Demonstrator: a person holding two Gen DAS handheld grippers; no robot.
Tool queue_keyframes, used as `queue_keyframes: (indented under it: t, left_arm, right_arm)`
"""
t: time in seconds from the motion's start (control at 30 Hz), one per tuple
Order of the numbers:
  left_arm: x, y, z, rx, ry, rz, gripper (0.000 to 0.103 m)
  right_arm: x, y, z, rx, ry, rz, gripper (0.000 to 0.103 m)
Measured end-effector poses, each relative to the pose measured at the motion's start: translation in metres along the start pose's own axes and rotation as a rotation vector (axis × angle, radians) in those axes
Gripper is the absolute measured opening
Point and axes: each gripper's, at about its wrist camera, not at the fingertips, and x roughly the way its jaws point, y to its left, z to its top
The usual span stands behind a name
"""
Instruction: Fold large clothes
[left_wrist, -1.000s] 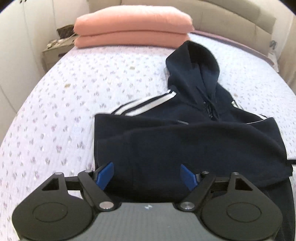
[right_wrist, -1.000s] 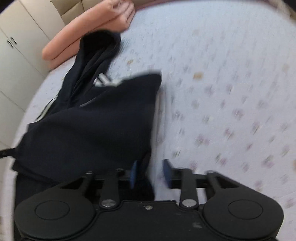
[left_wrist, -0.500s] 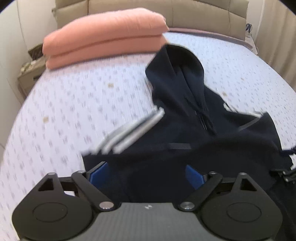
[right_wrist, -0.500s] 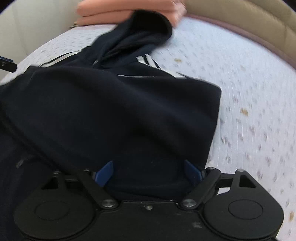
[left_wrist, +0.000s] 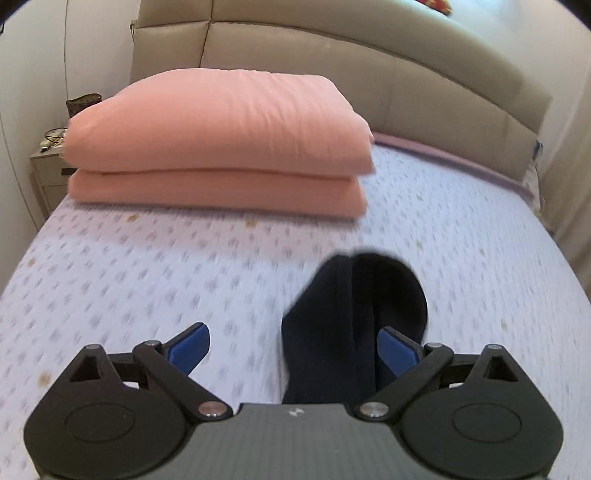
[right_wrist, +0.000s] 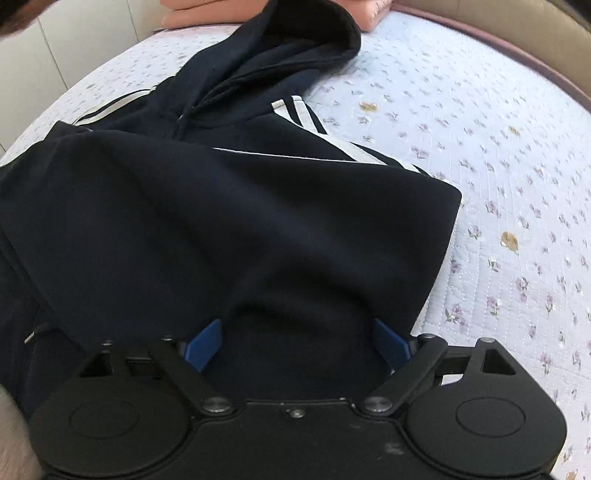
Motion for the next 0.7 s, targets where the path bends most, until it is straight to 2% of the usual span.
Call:
queue_keyframes:
  t: [0.17, 0.37, 0.43, 0.47, 0.6, 0.63, 0.7]
  left_arm:
    - [0.077, 0.002, 0.052, -0.055, 0.033, -0.018, 0.099]
    - [0.181, -0.013, 0.088, 0.048, 0.089, 0.024, 0.098]
    - [0.212, -0.017, 0.092, 0.083, 0.119, 0.041, 0.093]
    - [0.222, -0.020, 0.091, 0.103, 0.152, 0.016, 0.087]
    - [0.231, -0.044, 0.062, 0.241, 0.299, -0.231, 0.085]
    - [0.229, -0.052, 0.047, 0.299, 0.351, -0.256, 0.085]
    - [0.221, -0.063, 0.015, 0.419, 0.430, -0.259, 0.086]
  right_arm:
    - [0.009, 0.002, 0.007, -0.030, 0.046, 0.014, 0.103]
    - [0.023, 0.004, 0.038, -0.033, 0.147, 0.024, 0.103]
    - [0.026, 0.004, 0.043, -0.027, 0.170, 0.024, 0.103]
    - [0.024, 0.003, 0.043, -0.025, 0.178, 0.021, 0.103]
    - [0.025, 0.004, 0.051, -0.020, 0.205, 0.013, 0.103]
    - [0.025, 0.005, 0.054, -0.019, 0.212, 0.013, 0.103]
    - [0.029, 0.006, 0.060, -0.020, 0.224, 0.014, 0.103]
